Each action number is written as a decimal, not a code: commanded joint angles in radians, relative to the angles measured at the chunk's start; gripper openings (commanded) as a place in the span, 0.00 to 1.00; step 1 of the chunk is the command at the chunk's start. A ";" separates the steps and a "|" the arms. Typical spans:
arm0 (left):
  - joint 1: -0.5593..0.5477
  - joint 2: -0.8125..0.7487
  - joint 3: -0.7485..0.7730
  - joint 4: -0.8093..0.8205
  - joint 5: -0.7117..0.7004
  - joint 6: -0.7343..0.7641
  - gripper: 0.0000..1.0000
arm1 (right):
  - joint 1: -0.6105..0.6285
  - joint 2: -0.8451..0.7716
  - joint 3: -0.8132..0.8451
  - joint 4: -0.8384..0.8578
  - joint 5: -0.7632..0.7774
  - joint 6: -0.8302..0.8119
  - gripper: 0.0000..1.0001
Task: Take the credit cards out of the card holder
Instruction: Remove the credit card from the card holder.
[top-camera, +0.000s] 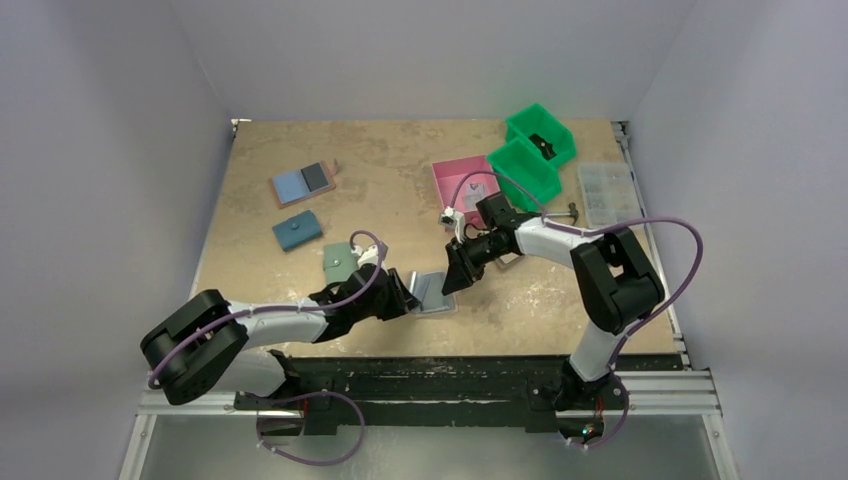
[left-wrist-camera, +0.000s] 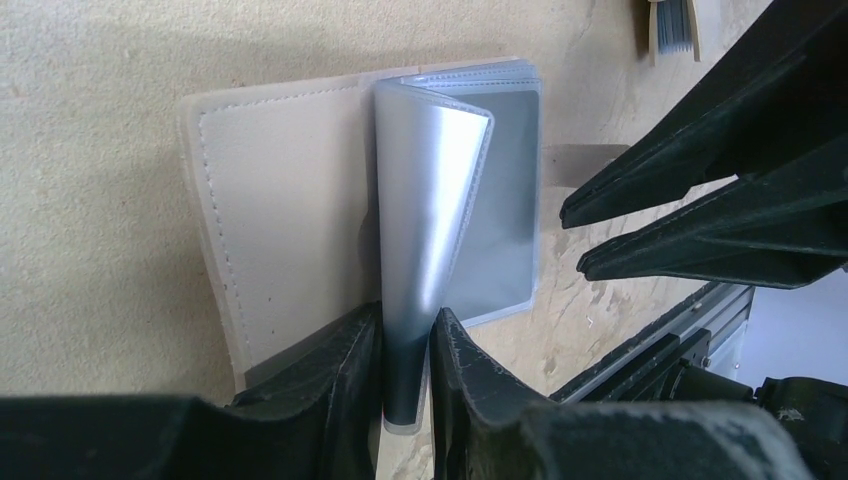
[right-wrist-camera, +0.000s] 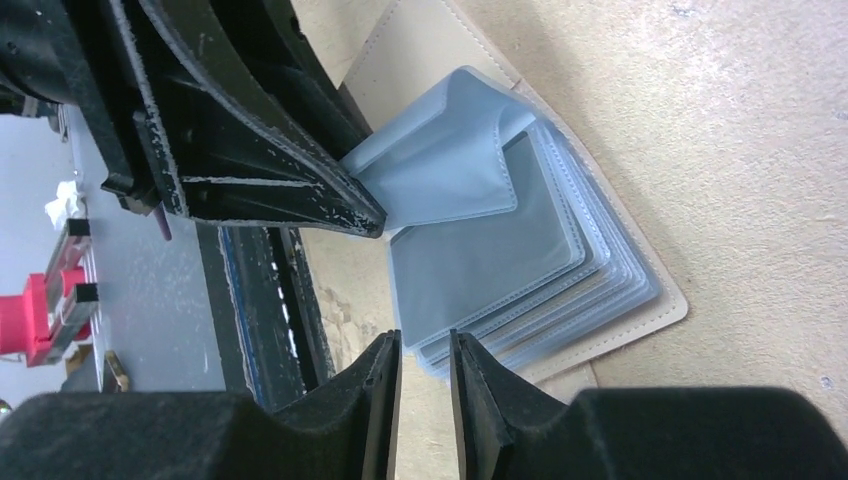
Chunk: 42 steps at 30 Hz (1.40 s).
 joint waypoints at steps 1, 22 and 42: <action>0.008 -0.030 -0.020 0.057 -0.029 -0.014 0.24 | 0.003 0.011 -0.016 0.071 0.036 0.099 0.34; 0.007 -0.082 -0.012 -0.057 -0.092 0.003 0.34 | 0.014 0.053 -0.010 0.079 -0.028 0.121 0.36; 0.007 -0.048 0.078 -0.211 -0.157 0.141 0.36 | 0.064 0.043 0.056 0.007 -0.121 0.037 0.36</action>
